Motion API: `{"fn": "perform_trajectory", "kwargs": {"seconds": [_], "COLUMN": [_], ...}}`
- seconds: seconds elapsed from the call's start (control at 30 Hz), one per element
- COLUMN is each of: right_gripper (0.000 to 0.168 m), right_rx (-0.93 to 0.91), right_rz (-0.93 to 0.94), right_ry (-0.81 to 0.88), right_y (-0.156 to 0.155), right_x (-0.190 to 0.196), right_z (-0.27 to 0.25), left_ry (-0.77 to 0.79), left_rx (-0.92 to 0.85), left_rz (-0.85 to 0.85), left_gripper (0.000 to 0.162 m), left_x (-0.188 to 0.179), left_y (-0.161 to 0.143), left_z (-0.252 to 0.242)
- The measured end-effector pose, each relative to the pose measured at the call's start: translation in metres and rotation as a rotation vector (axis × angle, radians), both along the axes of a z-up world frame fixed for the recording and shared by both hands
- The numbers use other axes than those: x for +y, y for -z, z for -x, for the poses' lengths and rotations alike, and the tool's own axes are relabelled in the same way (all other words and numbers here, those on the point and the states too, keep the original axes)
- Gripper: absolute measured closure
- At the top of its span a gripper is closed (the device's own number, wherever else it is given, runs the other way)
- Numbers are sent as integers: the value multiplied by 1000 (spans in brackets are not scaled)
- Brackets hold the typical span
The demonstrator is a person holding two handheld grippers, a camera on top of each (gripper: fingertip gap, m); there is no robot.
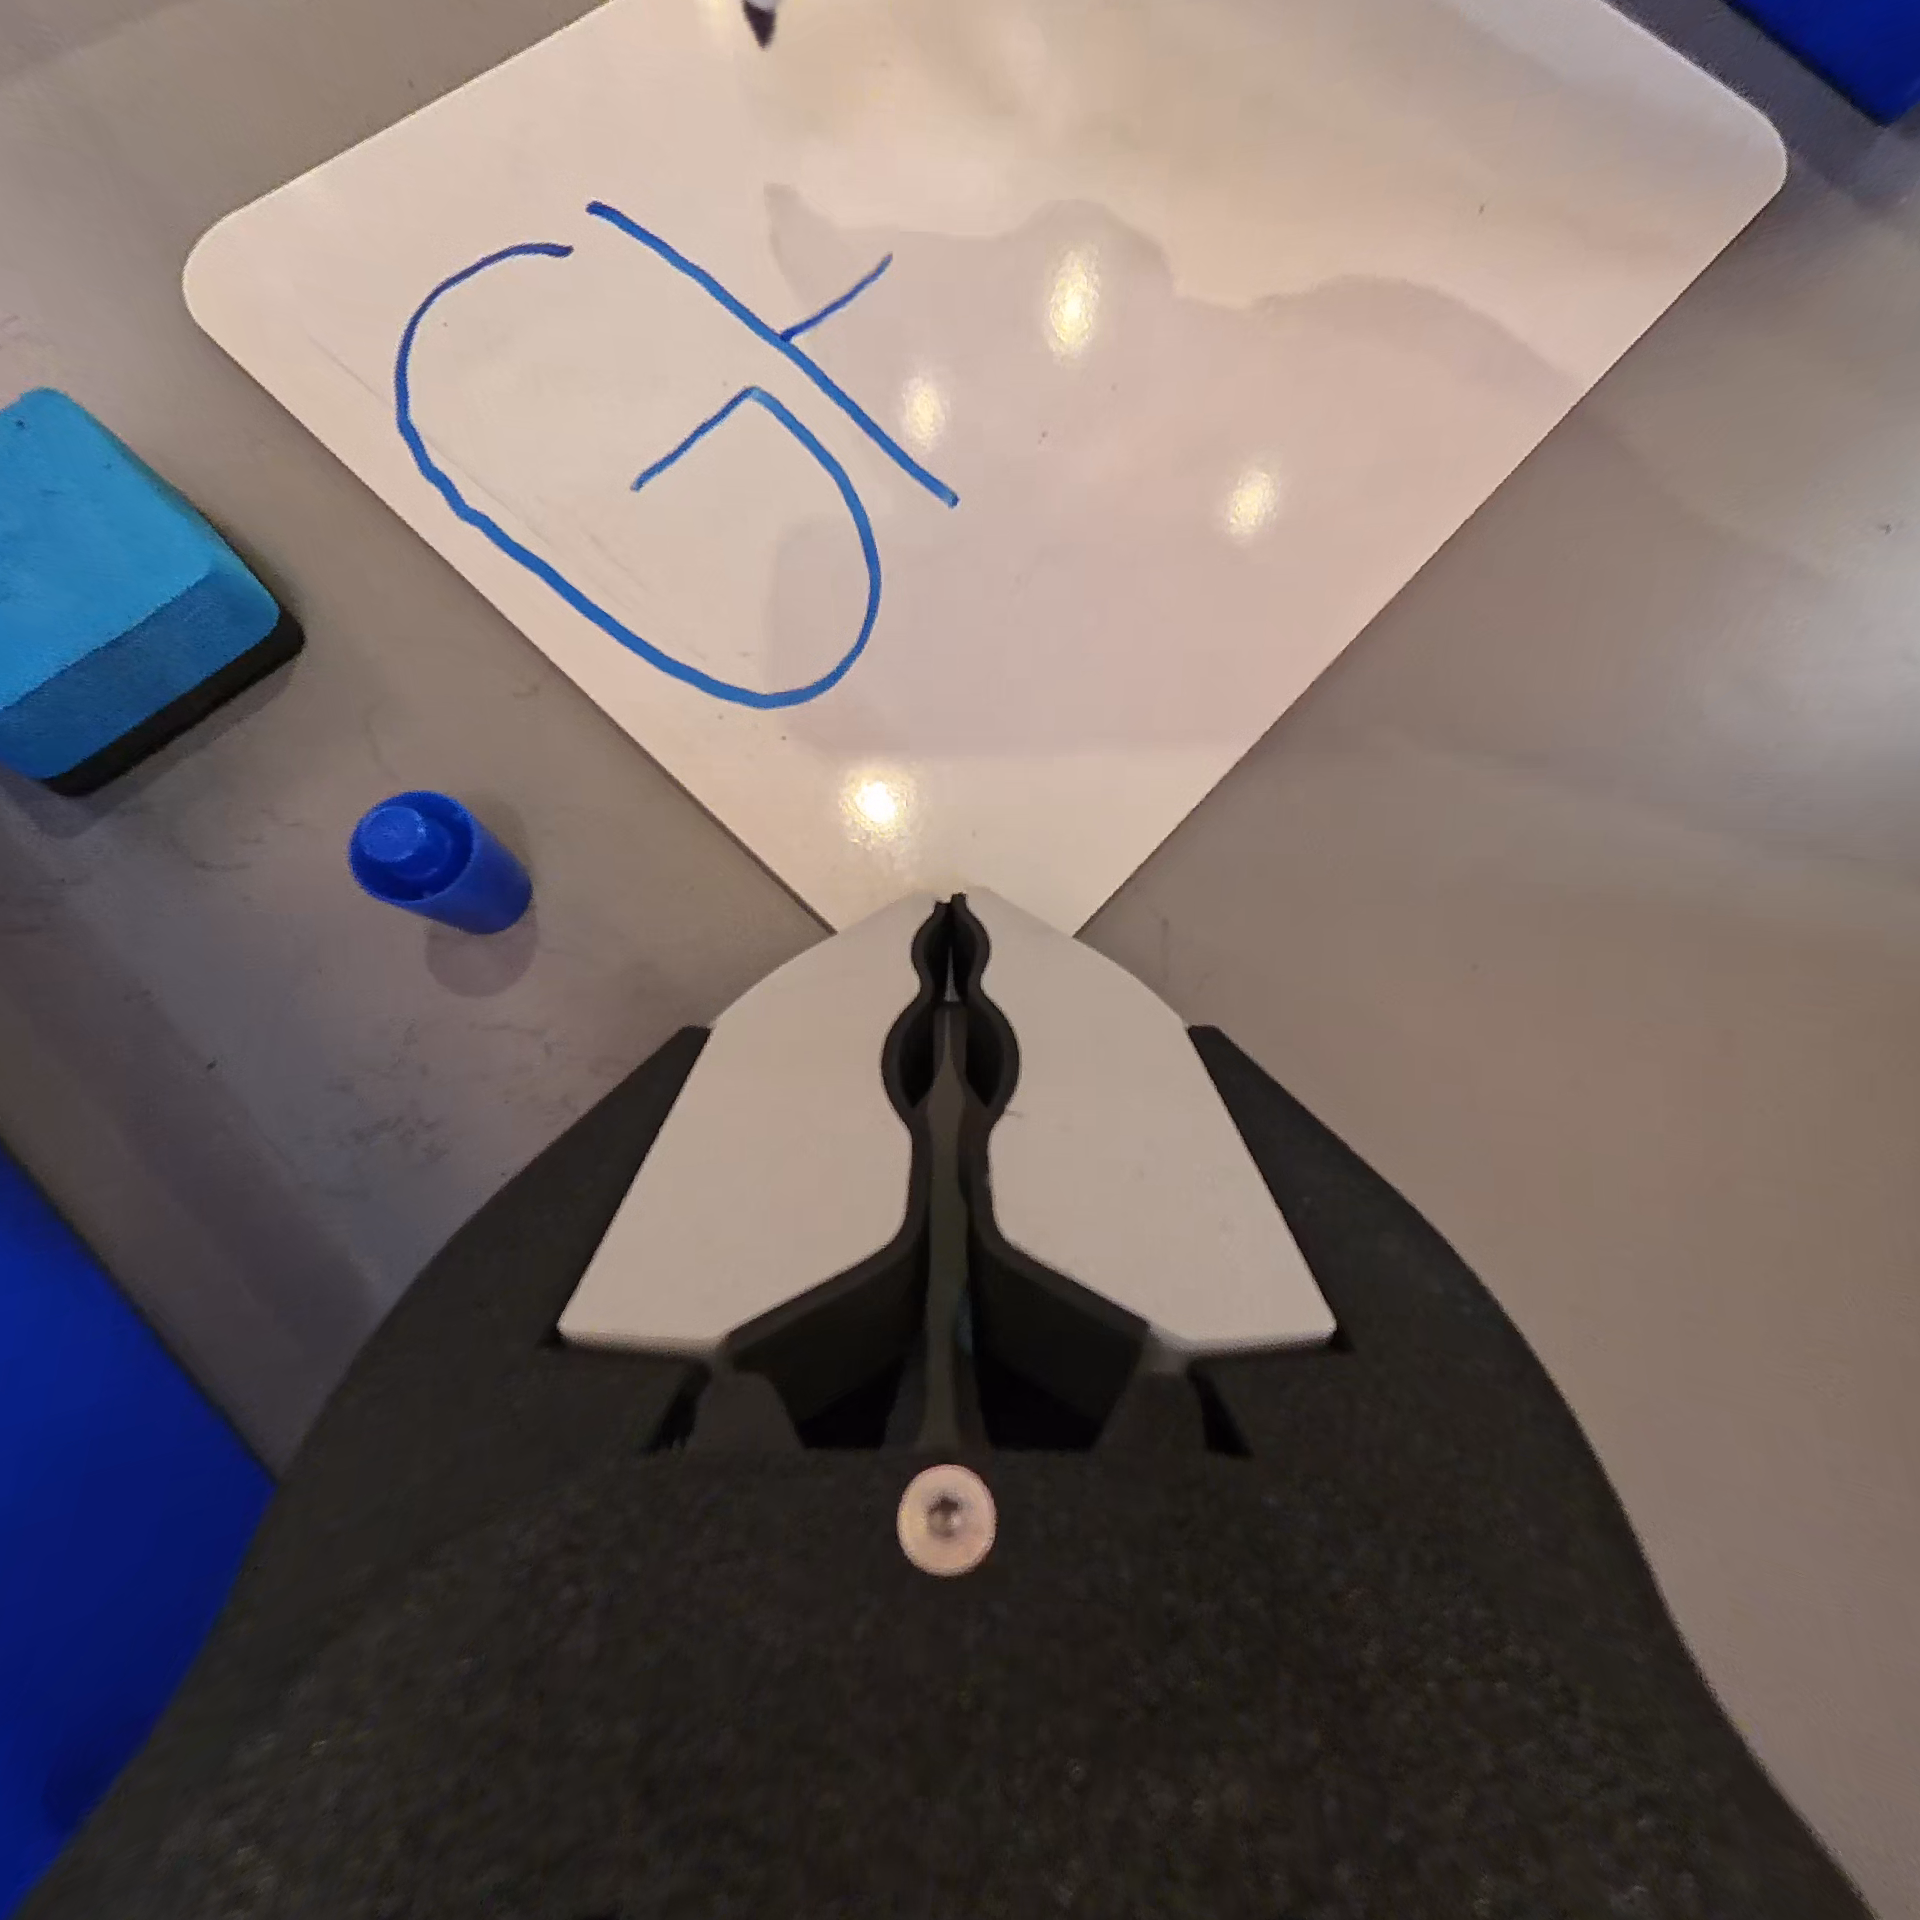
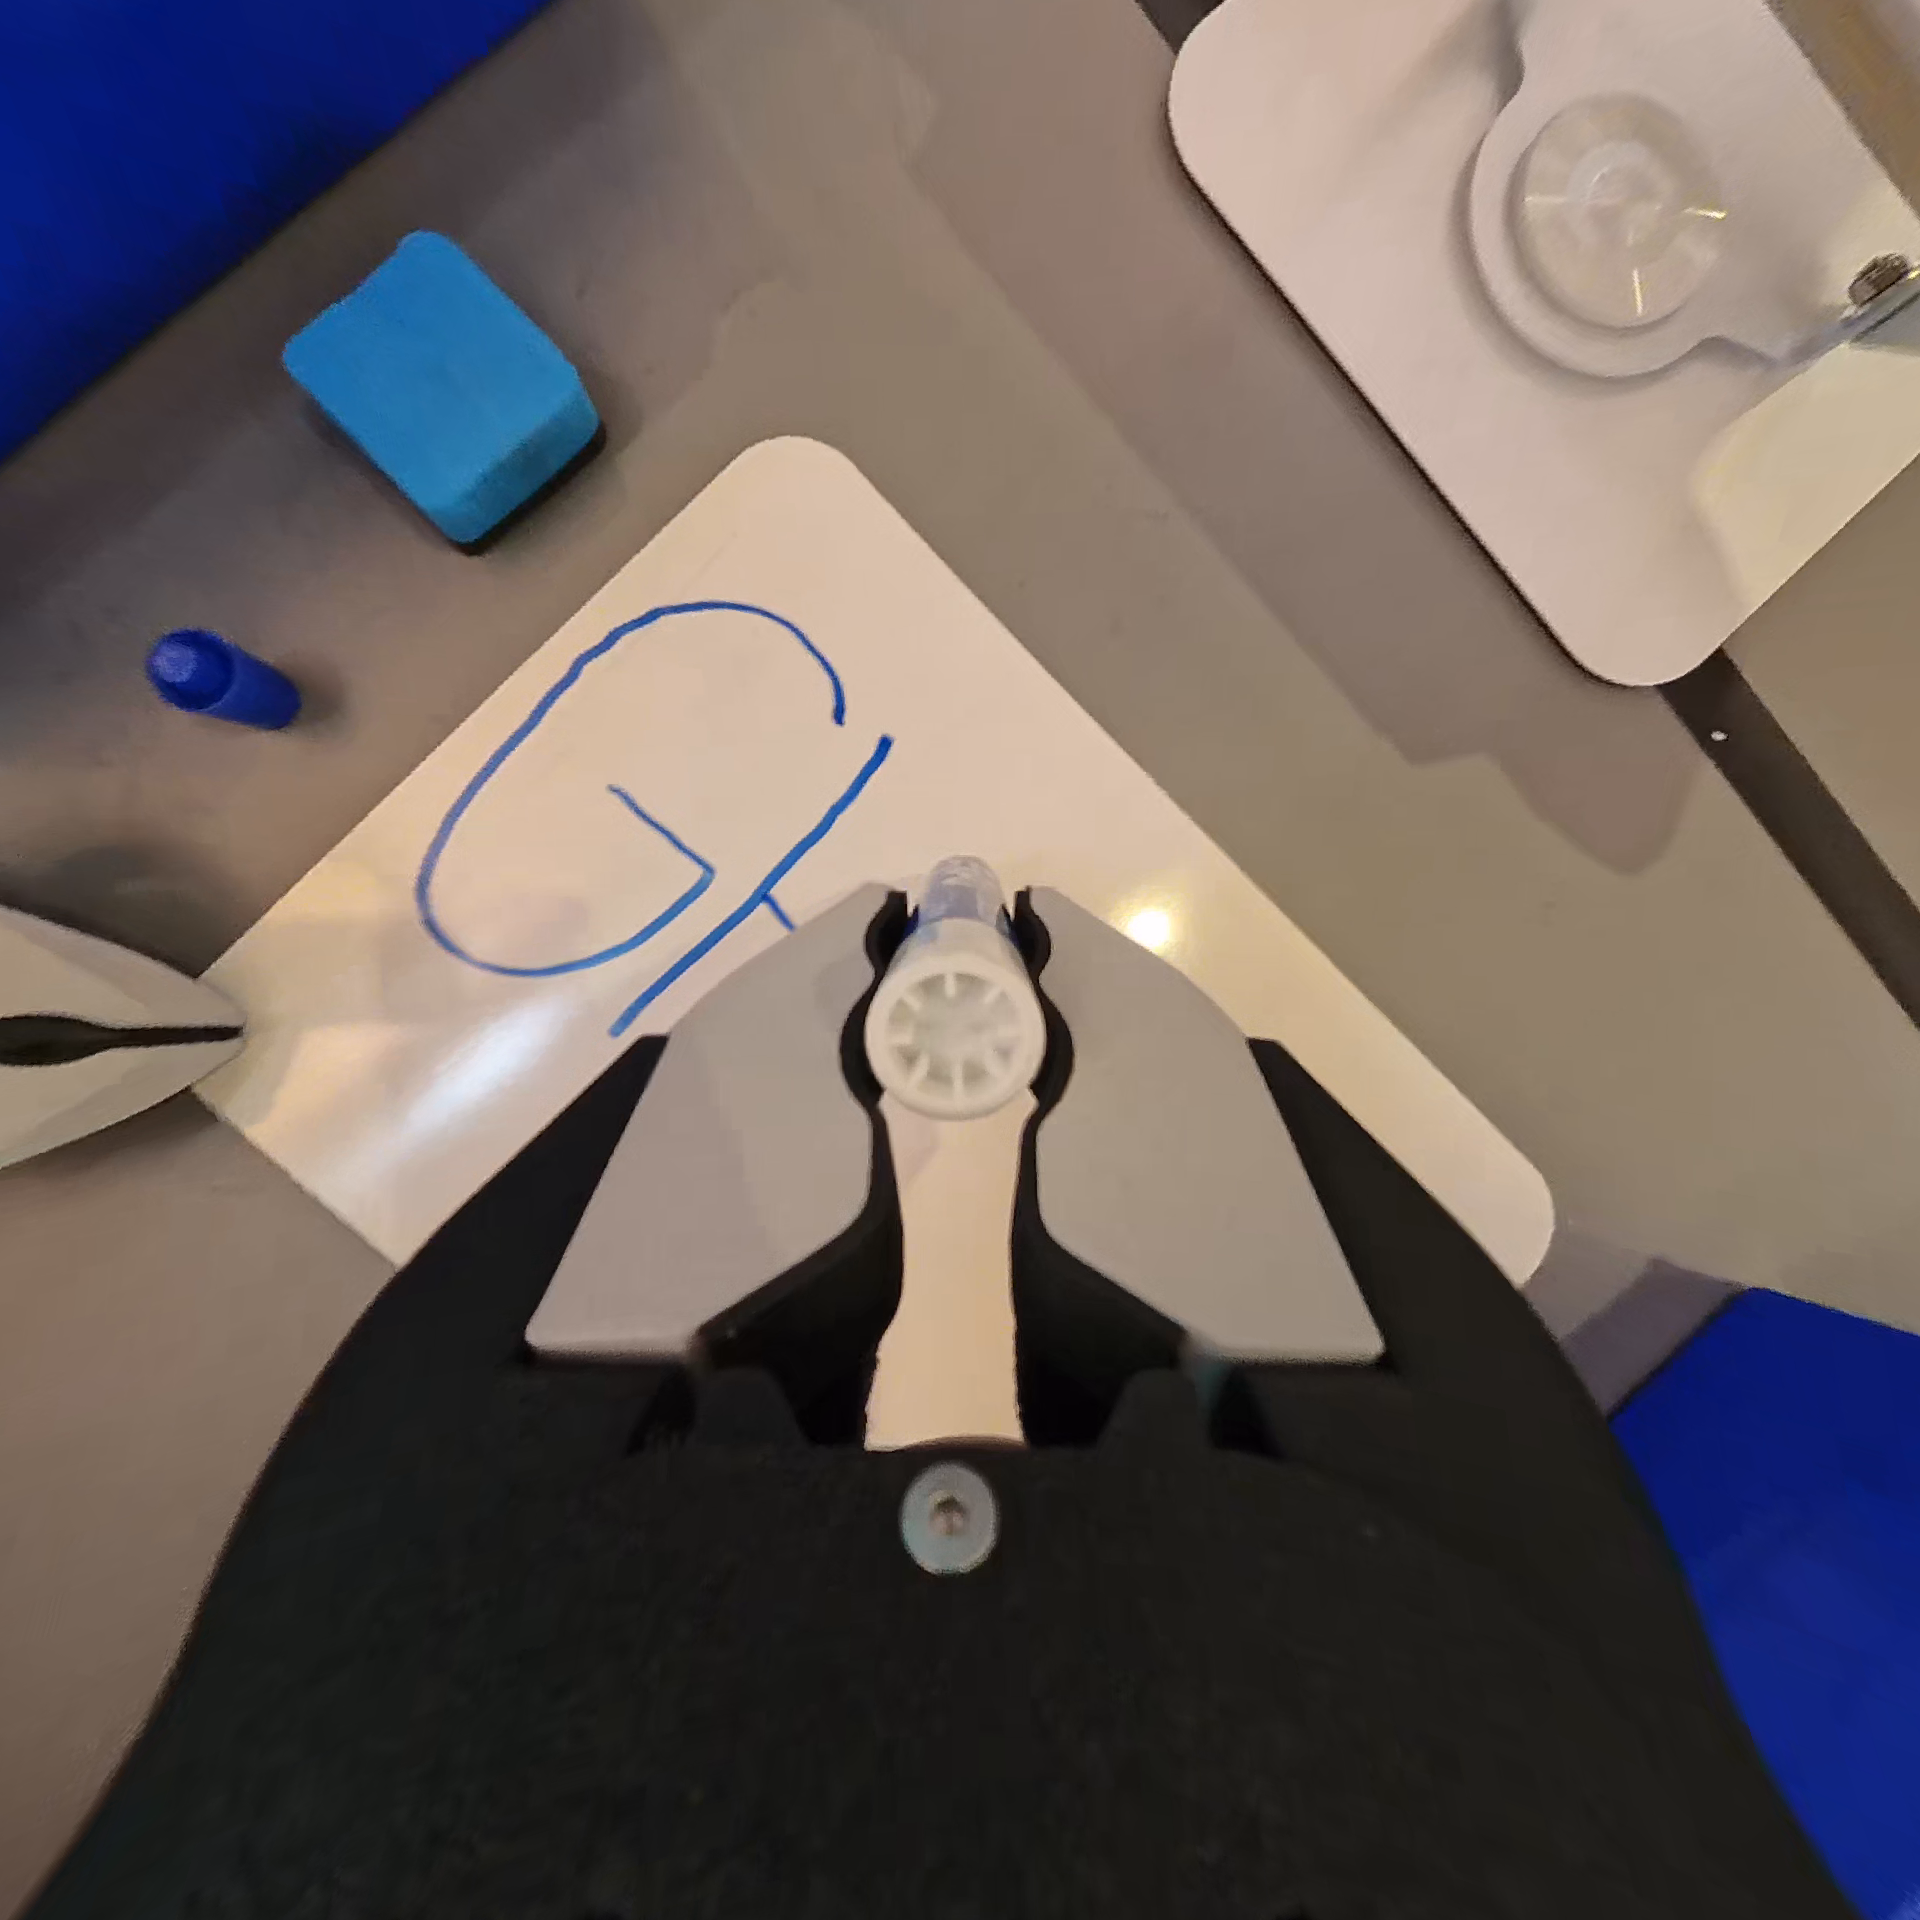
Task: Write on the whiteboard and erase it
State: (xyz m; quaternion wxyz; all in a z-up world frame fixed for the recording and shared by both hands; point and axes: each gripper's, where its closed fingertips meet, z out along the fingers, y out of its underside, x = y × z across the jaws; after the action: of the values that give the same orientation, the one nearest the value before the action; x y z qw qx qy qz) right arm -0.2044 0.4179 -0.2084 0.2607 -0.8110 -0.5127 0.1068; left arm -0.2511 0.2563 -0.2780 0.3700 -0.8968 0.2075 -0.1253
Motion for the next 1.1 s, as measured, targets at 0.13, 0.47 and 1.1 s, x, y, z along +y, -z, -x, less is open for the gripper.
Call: {"fn": "perform_trajectory", "kwargs": {"seconds": [0.13,0.47,1.1], "right_gripper": [148,148,148], "right_rx": [-5,-37,-62], "right_rz": [21,42,74], "right_ry": [8,14,6], "right_y": [8,20,20], "right_x": [12,23,-33], "right_z": [7,14,-6], "left_ry": [2,6,3], "left_rx": [1,-4,-3], "left_rz": [-1,2,2], "left_gripper": [162,162,162], "left_x": [0,0,0], "left_y": [0,0,0], "left_z": [0,0,0]}}
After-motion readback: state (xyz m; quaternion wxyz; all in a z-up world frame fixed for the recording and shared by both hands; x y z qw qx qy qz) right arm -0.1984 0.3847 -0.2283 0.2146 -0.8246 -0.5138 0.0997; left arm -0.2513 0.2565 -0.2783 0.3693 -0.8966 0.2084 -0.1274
